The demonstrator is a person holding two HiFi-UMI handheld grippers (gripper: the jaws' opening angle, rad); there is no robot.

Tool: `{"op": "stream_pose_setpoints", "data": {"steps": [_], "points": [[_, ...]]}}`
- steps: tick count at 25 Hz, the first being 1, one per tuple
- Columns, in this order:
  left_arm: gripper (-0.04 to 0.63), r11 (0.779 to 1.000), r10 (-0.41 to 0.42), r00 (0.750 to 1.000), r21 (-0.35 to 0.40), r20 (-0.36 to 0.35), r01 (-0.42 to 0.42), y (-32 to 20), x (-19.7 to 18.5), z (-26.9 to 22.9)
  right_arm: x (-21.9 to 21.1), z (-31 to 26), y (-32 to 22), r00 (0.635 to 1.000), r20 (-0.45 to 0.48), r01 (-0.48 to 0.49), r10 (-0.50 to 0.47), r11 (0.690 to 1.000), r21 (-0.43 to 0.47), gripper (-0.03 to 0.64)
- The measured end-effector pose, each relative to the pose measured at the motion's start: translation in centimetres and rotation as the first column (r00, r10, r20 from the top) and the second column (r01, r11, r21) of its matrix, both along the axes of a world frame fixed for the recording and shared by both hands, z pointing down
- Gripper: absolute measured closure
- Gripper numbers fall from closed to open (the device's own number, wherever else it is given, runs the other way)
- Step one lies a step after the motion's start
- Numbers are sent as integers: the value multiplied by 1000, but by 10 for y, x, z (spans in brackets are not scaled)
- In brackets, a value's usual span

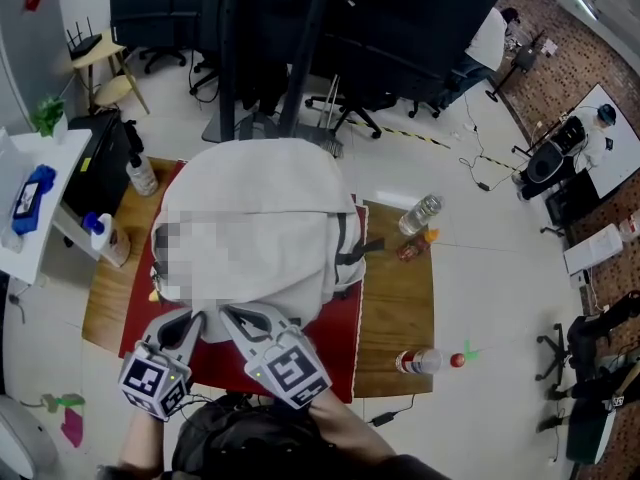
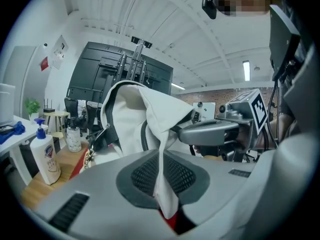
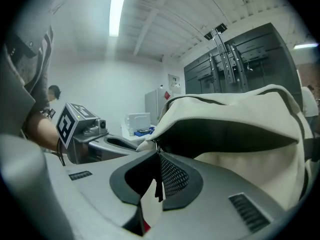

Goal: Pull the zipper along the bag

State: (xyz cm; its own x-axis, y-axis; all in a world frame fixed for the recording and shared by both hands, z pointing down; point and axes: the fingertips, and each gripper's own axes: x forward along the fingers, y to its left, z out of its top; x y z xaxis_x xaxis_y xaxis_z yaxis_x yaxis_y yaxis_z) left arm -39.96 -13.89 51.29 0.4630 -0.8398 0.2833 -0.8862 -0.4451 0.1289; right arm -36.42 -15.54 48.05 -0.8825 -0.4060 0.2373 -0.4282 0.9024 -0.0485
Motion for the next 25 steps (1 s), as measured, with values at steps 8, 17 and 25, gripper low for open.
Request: {"op": "stream_pose_setpoints", "data": {"steps": [8,17,25], "points": [[540,1000,4,1000,13,-6,-4,6,9,-4,11,-5,-2,996,-87,-10,22,990,138,581],[514,998,-19,1000,66,16,18,5,14,-18,4,-8,9,1000,-20,14,-12,997,75,581],[533,998,-34,999,53,11,34,-2,15,-28,3,-15,17,1000,8,22,-23,998,59,581]]}}
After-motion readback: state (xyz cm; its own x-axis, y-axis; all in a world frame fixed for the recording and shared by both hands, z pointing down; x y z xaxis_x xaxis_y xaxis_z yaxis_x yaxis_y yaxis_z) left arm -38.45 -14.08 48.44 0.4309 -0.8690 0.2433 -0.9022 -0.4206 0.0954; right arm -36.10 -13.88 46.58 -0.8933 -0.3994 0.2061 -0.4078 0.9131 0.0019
